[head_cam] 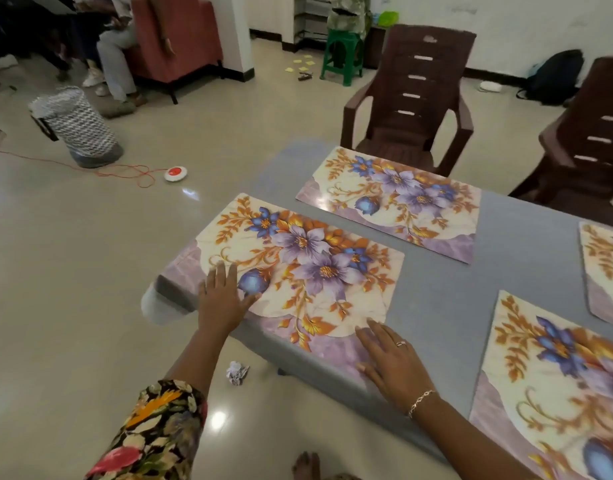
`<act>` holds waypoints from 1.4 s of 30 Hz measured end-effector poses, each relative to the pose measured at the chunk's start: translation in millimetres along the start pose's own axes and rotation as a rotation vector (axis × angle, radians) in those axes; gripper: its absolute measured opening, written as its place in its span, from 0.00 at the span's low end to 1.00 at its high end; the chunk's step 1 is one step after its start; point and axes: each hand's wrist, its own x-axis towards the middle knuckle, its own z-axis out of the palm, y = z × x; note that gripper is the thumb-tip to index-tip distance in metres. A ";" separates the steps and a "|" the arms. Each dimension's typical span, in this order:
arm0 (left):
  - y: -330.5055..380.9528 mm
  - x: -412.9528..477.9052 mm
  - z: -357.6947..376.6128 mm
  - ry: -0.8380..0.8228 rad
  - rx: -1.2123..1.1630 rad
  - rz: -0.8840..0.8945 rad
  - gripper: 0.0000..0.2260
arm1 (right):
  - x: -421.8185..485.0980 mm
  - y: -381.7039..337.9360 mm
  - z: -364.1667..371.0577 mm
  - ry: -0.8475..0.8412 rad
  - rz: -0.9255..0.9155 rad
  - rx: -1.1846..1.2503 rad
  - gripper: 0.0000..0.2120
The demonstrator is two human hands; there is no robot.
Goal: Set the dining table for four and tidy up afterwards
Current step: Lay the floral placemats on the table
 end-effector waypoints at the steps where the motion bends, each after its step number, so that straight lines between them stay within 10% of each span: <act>1: 15.5 -4.6 2.6 0.015 -0.018 0.049 0.35 | -5.9 6.0 -3.4 0.013 0.010 0.010 0.27; 23: 372.1 -227.4 93.0 -0.275 -0.059 0.812 0.31 | -283.8 276.9 -46.3 0.116 0.482 -0.023 0.23; 33: 396.5 -244.7 132.7 -0.254 0.076 0.847 0.58 | -343.4 305.7 -17.4 -0.139 0.696 -0.038 0.25; 42: 419.1 -274.1 147.3 -0.134 0.001 0.765 0.54 | -346.2 354.2 -25.8 -0.142 0.626 -0.029 0.39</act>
